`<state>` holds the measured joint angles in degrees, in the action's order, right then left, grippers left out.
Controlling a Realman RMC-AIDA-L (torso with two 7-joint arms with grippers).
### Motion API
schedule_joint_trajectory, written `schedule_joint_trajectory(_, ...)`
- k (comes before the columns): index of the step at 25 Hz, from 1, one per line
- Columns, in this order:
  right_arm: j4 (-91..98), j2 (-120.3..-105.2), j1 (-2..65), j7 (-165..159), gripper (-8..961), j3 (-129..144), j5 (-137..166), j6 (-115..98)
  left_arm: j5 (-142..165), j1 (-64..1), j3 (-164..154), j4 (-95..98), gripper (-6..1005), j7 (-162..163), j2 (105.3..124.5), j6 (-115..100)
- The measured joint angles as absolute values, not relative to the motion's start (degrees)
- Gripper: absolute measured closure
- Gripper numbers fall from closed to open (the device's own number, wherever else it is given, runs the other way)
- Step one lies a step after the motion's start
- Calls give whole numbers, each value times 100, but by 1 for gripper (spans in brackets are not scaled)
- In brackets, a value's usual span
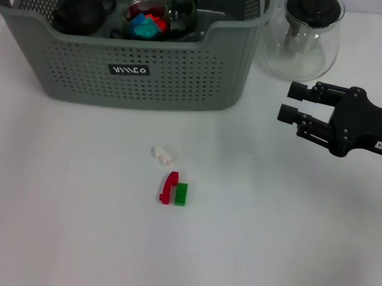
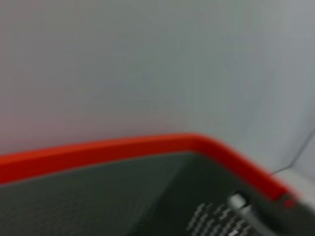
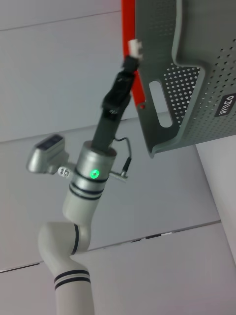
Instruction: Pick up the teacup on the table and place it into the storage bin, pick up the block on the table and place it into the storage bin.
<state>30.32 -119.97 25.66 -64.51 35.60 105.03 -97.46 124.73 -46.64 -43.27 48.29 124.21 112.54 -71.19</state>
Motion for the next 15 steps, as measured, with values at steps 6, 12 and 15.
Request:
schedule_joint_trajectory(6, 3032, -11997, 2566, -6451, 447, 3559, 10503, -9747, 12832, -4682, -4762, 4873, 689, 12569, 11443, -6655)
schedule_joint_trajectory(12, 3032, -11991, 2572, -6451, 447, 3560, 10502, -9750, 12368, -4363, -4501, 5494, 566, 12435, 11624, -7098)
schedule_joint_trajectory(15, 3032, -11991, 2575, -6451, 447, 3560, 10503, -9745, 11294, -3772, -4113, 6033, 504, 11601, 11819, -8049)
